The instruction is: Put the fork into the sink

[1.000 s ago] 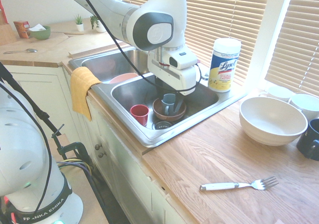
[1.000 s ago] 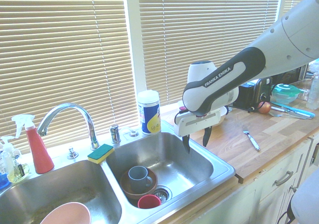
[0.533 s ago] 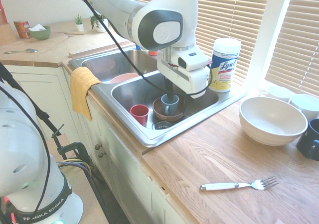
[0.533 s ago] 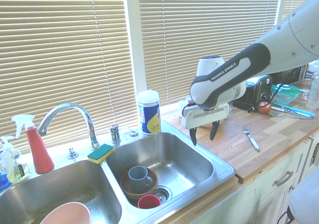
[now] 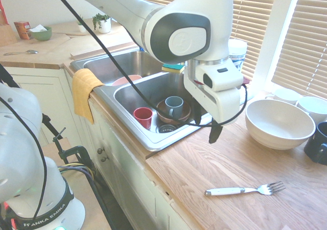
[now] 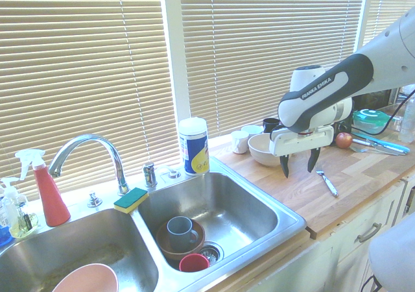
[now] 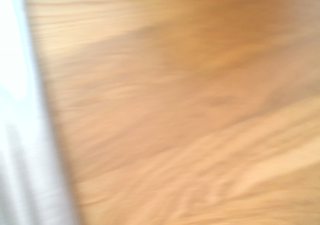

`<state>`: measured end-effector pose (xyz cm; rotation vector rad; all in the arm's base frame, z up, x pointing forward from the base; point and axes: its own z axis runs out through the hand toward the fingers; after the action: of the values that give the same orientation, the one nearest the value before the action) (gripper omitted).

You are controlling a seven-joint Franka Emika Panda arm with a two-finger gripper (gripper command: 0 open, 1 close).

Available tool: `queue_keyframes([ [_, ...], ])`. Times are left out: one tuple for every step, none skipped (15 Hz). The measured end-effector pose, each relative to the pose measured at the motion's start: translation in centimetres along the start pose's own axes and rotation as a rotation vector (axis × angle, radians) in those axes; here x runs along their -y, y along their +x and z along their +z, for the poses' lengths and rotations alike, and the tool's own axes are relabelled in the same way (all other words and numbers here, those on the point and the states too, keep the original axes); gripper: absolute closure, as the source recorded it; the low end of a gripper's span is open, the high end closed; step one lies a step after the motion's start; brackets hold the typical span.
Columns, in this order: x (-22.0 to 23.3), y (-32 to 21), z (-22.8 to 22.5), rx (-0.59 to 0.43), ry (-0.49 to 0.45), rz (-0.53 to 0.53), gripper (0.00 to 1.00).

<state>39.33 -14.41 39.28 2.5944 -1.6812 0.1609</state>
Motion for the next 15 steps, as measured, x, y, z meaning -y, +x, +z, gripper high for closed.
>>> queue_keyframes([
  [-0.6,0.7,0.5,0.006,-0.007,0.021,0.0],
  [-1.3,1.4,1.1,0.013,-0.013,0.042,0.0],
  [-1.9,2.1,1.7,0.019,-0.016,0.063,0.0],
  [-2.6,2.9,2.2,0.025,-0.019,0.083,0.0],
  [-3.3,3.5,2.6,0.032,-0.022,0.098,0.0],
  [-3.9,4.0,2.9,0.037,-0.024,0.111,0.0],
  [-4.5,4.5,3.3,0.041,-0.024,0.123,0.0],
  [-5.1,5.0,3.6,0.045,-0.024,0.133,0.0],
  [-5.8,5.6,3.9,0.051,-0.027,0.143,0.0],
  [-6.5,6.2,4.3,0.056,-0.028,0.15,0.0],
  [-7.1,6.7,4.7,0.059,-0.029,0.155,0.0],
  [-7.4,7.1,5.1,0.06,-0.027,0.154,0.0],
  [-7.6,7.4,5.4,0.059,-0.021,0.141,0.0],
  [-7.8,7.7,5.6,0.058,-0.011,0.127,1.0],
  [-7.9,8.0,5.7,0.06,-0.003,0.12,1.0],
])
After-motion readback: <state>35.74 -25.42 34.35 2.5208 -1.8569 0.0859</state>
